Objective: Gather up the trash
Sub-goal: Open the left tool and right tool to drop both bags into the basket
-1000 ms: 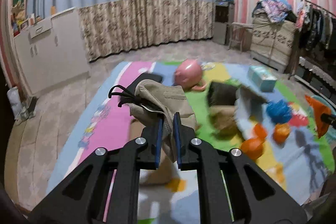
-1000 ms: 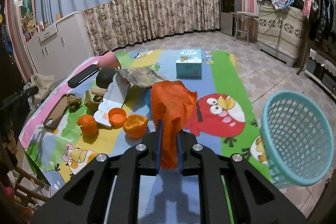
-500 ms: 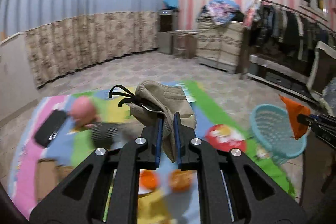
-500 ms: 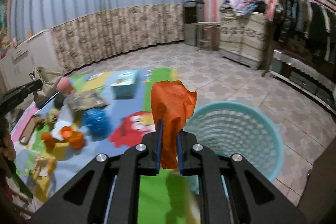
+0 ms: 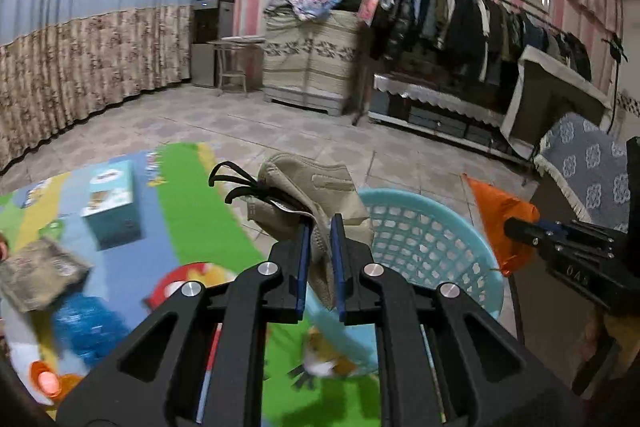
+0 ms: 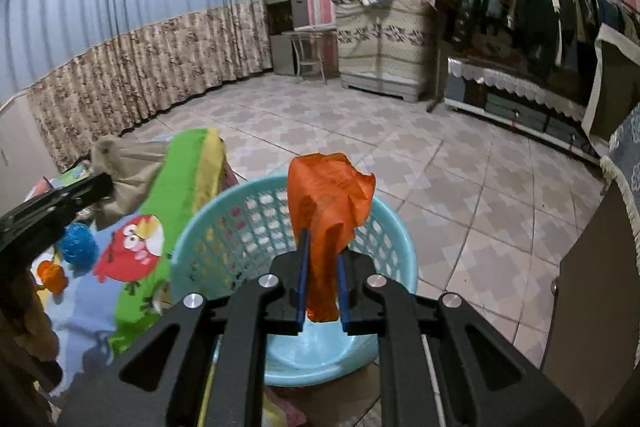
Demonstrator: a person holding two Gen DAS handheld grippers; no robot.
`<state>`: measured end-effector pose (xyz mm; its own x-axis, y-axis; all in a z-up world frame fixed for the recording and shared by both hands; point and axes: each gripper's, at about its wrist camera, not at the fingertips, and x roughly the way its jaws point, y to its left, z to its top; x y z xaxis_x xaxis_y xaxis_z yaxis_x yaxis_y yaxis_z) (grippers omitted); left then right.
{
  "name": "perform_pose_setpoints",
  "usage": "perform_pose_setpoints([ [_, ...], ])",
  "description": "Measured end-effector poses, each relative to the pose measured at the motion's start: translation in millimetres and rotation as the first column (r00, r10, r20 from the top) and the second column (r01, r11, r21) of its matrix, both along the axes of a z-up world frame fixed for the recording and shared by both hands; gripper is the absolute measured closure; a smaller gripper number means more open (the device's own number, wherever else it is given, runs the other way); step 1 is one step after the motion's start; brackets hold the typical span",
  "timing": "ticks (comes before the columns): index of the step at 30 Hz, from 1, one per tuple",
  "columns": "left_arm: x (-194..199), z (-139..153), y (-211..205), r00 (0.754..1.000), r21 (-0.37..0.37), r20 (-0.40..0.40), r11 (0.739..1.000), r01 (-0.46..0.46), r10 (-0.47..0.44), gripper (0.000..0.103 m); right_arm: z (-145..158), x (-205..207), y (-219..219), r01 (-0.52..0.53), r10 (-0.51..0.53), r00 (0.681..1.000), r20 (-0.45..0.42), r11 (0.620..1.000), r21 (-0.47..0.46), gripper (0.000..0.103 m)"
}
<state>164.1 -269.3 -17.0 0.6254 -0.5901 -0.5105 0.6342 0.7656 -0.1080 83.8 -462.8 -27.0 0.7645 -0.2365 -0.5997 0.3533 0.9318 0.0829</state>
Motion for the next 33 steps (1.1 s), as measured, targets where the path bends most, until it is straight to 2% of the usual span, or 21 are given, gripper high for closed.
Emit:
perform_pose_setpoints([
  [5, 18, -22, -35, 0.999, 0.04, -0.019, 0.998, 0.04, -0.039, 0.092, -14, 5, -12, 0.016, -0.016, 1.0, -0.018, 1.0, 0.014, 0.091],
  [7, 26, -29, -45, 0.998, 0.05, -0.034, 0.998, 0.049, -0.048, 0.086, -17, 8, -15, 0.021, -0.021, 1.0, -0.024, 1.0, 0.015, 0.091],
  [11, 41, -37, -58, 0.997, 0.07, -0.058, 0.996, 0.047, -0.043, 0.081, -21, 10, -16, 0.029, -0.029, 0.999, -0.034, 0.999, 0.016, 0.091],
  [13, 47, -37, -57, 0.997, 0.068, -0.067, 0.997, 0.027, -0.022, 0.065, -23, 12, -17, 0.034, -0.033, 0.999, -0.04, 0.999, 0.016, 0.091],
  [19, 47, -24, -31, 0.998, 0.083, 0.002, 0.995, -0.057, 0.057, 0.037, -33, 19, -17, 0.038, -0.037, 0.998, -0.051, 0.999, 0.023, 0.091],
  [22, 47, -16, -16, 0.995, 0.085, 0.031, 0.992, -0.097, 0.094, 0.026, -37, 24, -13, 0.029, -0.028, 0.998, -0.052, 0.999, 0.031, 0.091],
  [28, 46, -6, 6, 0.989, 0.084, 0.053, 0.986, -0.143, 0.138, 0.013, -44, 43, -5, 0.0, 0.003, 0.998, -0.067, 0.999, 0.042, 0.086],
  [29, 46, -4, 8, 0.988, 0.081, 0.054, 0.986, -0.147, 0.143, 0.012, -46, 45, -3, -0.002, 0.005, 0.997, -0.071, 0.999, 0.04, 0.085],
  [33, 45, 0, 17, 0.985, 0.078, 0.058, 0.983, -0.168, 0.164, 0.008, -52, 53, 1, 0.006, -0.004, 0.996, -0.094, 1.0, 0.022, 0.055],
])
